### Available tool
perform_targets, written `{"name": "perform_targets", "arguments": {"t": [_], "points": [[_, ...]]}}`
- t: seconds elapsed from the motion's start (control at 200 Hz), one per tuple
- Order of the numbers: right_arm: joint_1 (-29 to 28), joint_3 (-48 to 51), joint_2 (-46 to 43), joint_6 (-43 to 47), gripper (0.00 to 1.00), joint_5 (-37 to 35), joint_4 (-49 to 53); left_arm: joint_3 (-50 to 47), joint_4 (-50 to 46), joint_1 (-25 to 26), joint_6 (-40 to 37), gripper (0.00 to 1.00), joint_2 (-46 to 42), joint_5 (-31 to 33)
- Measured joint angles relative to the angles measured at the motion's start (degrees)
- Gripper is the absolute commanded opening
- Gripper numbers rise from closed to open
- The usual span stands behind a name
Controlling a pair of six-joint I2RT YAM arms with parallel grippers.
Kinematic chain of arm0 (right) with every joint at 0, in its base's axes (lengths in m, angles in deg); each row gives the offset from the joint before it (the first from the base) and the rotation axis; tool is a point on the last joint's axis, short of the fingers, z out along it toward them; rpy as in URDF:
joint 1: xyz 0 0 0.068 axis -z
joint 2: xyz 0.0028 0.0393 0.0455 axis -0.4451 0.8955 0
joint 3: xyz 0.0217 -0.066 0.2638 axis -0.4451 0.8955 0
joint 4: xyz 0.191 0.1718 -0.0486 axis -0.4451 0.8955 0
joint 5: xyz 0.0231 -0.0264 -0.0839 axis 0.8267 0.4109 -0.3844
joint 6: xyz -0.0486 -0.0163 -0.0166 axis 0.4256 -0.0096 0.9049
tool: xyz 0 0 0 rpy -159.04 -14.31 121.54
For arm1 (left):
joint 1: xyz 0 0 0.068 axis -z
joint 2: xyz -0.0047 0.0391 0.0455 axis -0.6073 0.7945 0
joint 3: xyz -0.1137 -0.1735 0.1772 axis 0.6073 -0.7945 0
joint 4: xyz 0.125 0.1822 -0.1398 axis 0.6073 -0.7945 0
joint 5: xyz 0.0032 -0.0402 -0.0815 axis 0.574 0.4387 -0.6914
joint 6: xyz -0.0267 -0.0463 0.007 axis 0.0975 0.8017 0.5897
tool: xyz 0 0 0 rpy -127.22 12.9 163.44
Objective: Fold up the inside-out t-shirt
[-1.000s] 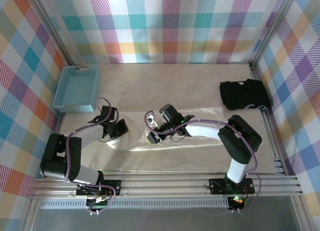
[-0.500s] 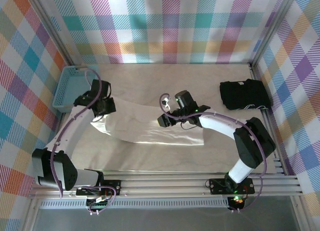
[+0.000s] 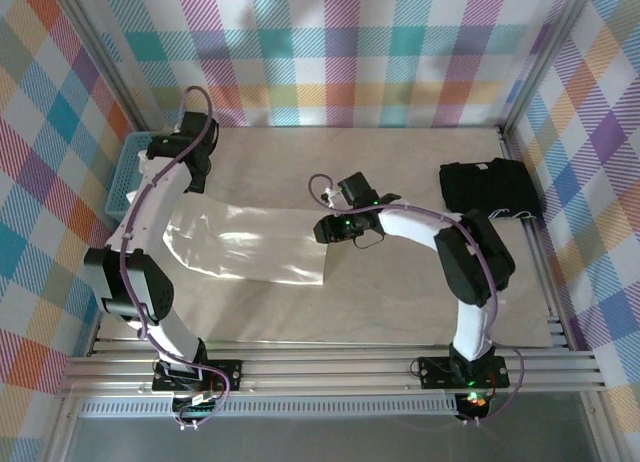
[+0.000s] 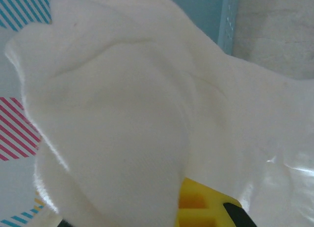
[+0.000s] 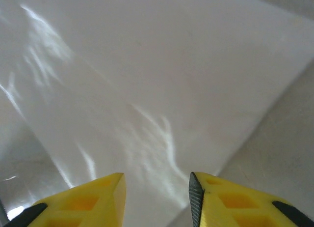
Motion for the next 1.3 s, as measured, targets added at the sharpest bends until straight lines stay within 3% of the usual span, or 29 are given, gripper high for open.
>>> {"name": "perform_targets", "arguments": {"t": [0.13,0.255,0.455,0.485,0.525,0.595,0.685,0.725,0.82,0.895,1.015,1.1,1.19,1.3], "points": [[0.0,-1.4,4.6,-1.2,0.34,1.1,0.7,0.6,-1.2,2.6,0.2,0.0,0.8,2.0],[0.7,-1.6,5.3,-2.2,0.36,2.0,1.5,0.9,-3.9,8.2,2.9,0.0,2.6,5.7],[6.5,0.7,-1.2,-2.8,0.41,4.0,1.9,5.7,-10.7,26.4,15.8,0.01,12.0,5.9],[8.2,1.6,-3.2,-2.8,0.42,3.8,2.0,7.3,-11.2,29.3,17.7,0.07,14.4,4.7],[10.1,2.4,-5.6,-2.8,0.43,3.5,2.1,9.8,-11.1,33.4,20.0,0.26,18.3,2.6],[13.6,4.1,-9.5,-2.8,0.43,2.2,2.2,14.5,-10.3,39.2,22.9,0.49,25.3,-2.2],[17.0,6.9,-13.2,-3.1,0.44,-0.1,2.1,18.6,-8.3,44.2,25.3,0.69,31.5,-6.9],[17.6,8.5,-14.1,-3.3,0.45,-1.2,2.1,18.6,-7.4,45.4,25.8,0.72,31.9,-8.5],[17.7,12.3,-15.3,-4.1,0.46,-2.8,2.1,15.2,-4.3,45.1,25.9,0.75,28.4,-11.0],[17.4,14.5,-15.5,-4.9,0.47,-3.1,1.8,6.4,0.8,42.9,26.1,0.8,19.7,-13.8],[16.6,16.1,-15.6,-6.0,0.52,-1.4,0.5,-11.3,9.2,35.8,27.1,0.82,0.3,-20.9],[14.6,15.6,-15.4,-6.6,0.58,0.2,-0.8,-21.0,15.3,29.5,29.0,0.82,-8.9,-27.1],[12.1,13.6,-14.0,-7.5,0.64,1.1,-2.3,-27.1,22.0,25.7,31.3,0.82,-9.7,-34.1],[11.0,10.1,-10.8,-9.2,0.7,2.0,-3.9,-30.8,29.9,26.1,33.2,0.82,-3.3,-42.0]]}}
